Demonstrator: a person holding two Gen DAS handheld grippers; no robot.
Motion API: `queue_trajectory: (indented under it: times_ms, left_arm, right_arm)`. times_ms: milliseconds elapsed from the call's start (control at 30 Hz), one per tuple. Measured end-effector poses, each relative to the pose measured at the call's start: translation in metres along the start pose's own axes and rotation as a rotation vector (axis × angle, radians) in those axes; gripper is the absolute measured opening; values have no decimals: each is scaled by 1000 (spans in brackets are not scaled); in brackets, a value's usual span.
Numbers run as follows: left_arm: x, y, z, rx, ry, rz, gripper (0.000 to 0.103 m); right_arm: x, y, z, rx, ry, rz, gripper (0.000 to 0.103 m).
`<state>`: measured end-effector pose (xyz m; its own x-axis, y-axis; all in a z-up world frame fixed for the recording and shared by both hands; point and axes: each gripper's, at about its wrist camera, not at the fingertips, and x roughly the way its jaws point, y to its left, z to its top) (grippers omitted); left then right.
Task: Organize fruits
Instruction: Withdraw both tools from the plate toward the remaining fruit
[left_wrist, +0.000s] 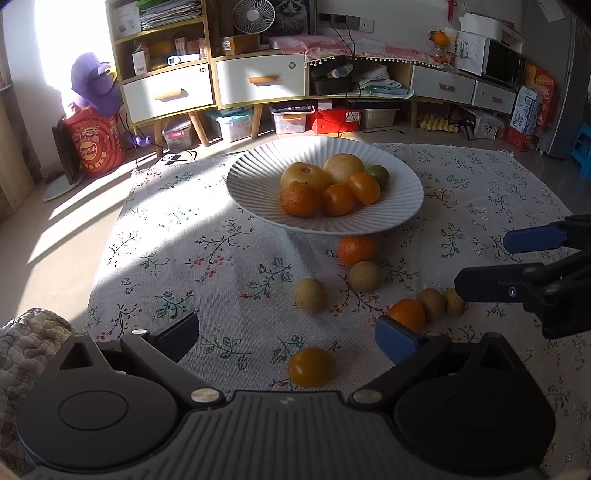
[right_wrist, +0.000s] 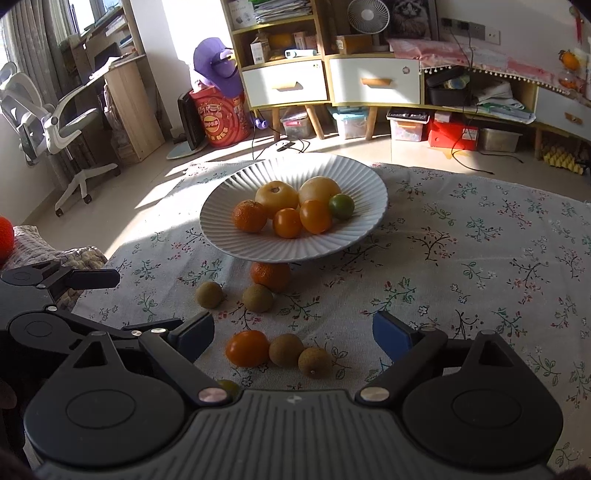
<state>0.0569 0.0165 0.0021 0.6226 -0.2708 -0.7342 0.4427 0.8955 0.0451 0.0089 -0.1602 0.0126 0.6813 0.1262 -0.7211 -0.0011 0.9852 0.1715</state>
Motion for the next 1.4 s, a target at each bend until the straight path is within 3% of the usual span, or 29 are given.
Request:
queue_trajectory:
  times_ms: [400,633,933,1133,1233,1400]
  left_arm:
    - [-1,4,-27,-2,-21,-14,93]
    - [7,-2,-41,57,-14,-8,93]
    - [11,4,-51,19,-52,-37,93]
    - [12,4,-51,17,-77,-46,93]
    - [12,6,-51,11,-89,-53,90]
    - [11,7,-49,6,-104,-64,75]
  right_arm:
    - [-1,8,-34,-79,-20,-21,94]
    - [-1,15,-50,-127,-33,-1,96]
    - [11,28,-68,-223,22,6,96]
    - [11,28,-68,-230,7,14,93]
    - [11,29,-69,-233,0,16,89]
    - [14,33,-66,-245,-15,19,79]
